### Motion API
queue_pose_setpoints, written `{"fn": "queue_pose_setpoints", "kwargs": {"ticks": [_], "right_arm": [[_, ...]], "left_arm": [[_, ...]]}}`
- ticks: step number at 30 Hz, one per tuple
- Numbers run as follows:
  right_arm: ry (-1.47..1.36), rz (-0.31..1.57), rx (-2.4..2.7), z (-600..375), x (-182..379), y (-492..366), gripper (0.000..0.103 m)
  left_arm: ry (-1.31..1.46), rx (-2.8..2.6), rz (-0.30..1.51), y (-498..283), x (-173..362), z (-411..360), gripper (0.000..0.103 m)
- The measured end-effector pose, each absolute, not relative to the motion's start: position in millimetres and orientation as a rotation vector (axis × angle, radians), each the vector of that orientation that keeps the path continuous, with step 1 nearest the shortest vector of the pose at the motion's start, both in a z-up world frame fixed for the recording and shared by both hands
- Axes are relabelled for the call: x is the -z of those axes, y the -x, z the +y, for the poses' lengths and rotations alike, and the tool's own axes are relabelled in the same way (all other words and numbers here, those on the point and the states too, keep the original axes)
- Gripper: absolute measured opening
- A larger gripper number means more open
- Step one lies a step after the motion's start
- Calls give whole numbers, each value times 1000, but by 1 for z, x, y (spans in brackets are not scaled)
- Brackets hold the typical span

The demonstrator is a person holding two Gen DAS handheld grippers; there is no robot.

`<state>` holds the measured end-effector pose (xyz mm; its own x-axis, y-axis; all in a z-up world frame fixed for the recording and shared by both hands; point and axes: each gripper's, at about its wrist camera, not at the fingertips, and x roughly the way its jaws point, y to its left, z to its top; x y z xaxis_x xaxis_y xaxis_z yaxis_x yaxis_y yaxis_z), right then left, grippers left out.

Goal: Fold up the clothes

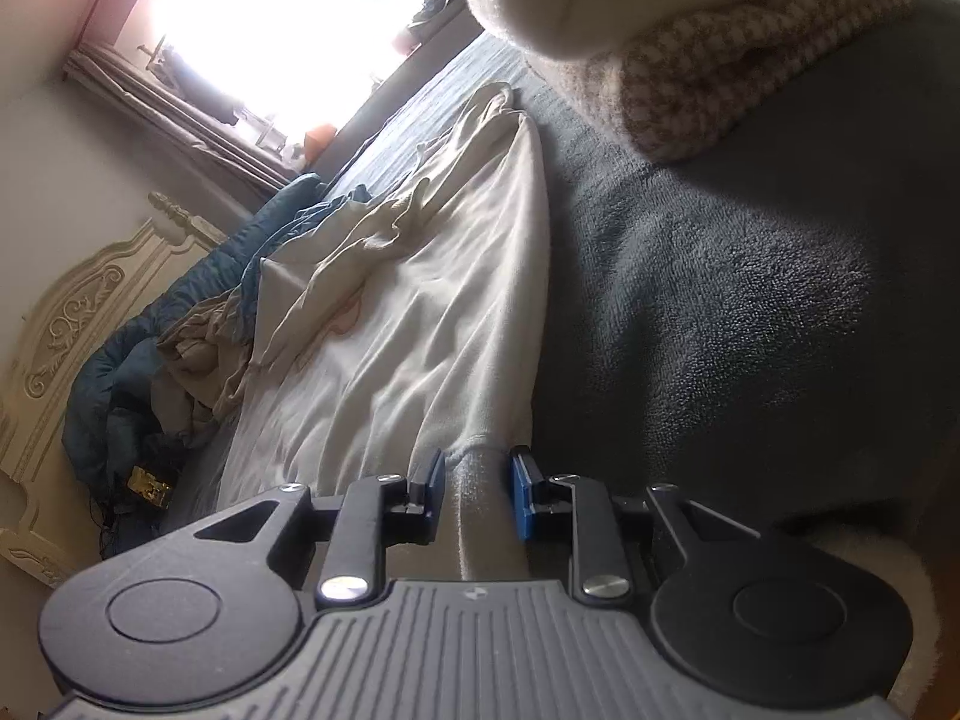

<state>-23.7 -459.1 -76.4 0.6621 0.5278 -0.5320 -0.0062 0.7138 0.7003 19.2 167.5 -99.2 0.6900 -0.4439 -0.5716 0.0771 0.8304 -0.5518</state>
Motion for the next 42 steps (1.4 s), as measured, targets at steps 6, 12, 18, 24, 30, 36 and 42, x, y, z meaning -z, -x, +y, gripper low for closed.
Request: {"fn": "queue_pose_setpoints", "kwargs": {"ticks": [6,12,18,24,30,36,42], "right_arm": [[-694,824,-282,-453,88,15,26],[-631,751,-332,-451,72,27,9],[-618,815,-304,-448,84,18,14],[-584,769,-276,-443,82,25,6],[-591,681,-292,-457,53,47,4],[-572,671,-336,-466,34,57,4],[-564,684,-326,-480,27,73,4]], "left_arm": [[505,292,755,-23,98,162,25],[518,264,734,-10,89,164,7],[531,259,785,-22,98,163,11],[488,232,738,-13,90,155,4],[587,260,675,15,69,154,1],[570,310,663,40,52,137,1],[573,324,717,55,57,129,1]]}}
